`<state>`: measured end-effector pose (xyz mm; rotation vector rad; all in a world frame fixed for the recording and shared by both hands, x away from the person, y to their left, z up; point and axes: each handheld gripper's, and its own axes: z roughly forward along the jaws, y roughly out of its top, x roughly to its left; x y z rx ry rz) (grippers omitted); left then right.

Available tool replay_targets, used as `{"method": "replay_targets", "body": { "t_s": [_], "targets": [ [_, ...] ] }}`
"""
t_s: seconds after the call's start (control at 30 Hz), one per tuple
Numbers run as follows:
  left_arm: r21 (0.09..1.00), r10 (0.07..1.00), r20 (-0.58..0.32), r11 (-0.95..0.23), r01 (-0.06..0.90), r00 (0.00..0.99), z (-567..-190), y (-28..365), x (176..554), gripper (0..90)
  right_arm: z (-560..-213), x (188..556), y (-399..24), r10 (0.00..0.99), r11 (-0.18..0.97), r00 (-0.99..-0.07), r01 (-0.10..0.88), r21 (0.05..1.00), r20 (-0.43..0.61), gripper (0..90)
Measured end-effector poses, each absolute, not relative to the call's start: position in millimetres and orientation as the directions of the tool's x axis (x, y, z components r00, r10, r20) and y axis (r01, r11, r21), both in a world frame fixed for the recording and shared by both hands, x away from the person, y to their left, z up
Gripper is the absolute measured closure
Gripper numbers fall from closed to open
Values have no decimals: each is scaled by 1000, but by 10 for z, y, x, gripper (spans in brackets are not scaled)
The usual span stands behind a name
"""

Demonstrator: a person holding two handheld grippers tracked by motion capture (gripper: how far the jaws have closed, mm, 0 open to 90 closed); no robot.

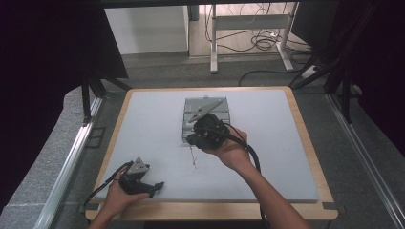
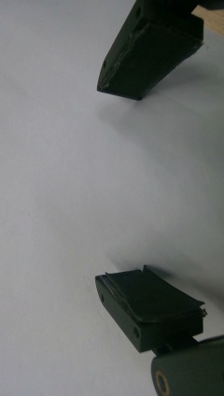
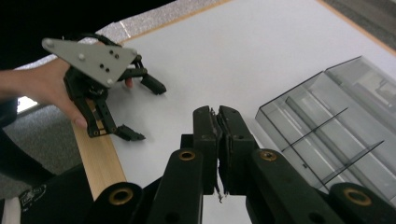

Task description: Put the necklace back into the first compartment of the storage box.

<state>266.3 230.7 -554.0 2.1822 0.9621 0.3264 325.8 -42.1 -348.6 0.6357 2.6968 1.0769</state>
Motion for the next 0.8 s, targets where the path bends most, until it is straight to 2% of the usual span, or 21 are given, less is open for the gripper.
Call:
{"method": "replay_targets", "body": {
  "t_s": [0.8],
  "targets": [
    [705, 723, -54, -460, 539, 688, -5543, 2308, 2660, 84, -3210, 3483, -463, 477, 579, -878, 330, 745, 18, 852]
  ]
}}
